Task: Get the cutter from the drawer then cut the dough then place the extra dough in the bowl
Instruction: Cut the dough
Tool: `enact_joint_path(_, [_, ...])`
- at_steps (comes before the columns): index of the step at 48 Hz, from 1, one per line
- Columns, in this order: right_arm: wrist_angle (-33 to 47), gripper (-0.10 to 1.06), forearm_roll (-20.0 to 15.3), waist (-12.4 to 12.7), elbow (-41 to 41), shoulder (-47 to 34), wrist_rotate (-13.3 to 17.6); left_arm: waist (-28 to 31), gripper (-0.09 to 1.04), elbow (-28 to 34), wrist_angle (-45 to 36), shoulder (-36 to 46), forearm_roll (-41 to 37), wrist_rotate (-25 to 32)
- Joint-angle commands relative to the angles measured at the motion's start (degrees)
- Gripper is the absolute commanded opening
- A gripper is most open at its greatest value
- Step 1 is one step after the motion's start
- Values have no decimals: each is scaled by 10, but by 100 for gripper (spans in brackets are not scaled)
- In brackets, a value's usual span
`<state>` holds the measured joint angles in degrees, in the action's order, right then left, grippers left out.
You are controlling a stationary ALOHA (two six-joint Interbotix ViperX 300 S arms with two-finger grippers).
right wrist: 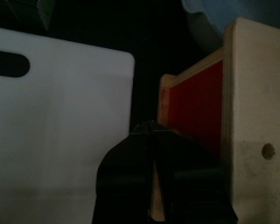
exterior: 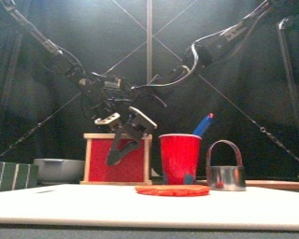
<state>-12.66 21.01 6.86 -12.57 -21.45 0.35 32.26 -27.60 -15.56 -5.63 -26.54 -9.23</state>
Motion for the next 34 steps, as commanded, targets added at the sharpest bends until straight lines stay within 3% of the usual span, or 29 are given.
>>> enact_joint_path(1, [-2,28,-24,-36,-3,61,4,-4,68,17,3,10,-2,-1])
enact_joint_path(8, [-8,28,-64,-75,-54,158,4,-4,68,34,5,27,-18,-1])
enact_joint_path(17, [-113,29,-100,-85,-192,307,4,-8,68,37,26,76,-18,-2])
enact_joint_path(23, [-184,32,-110,-92,-236,353,2,-32,68,24,61,91,-4,-4])
enact_joint_path(27, [-208,44,-127,-102,-251,364,-7,-54,68,10,109,91,8,-4])
enact_joint_path(34, [-235,77,-136,-113,-258,352,-4,-83,68,-11,197,101,23,-3])
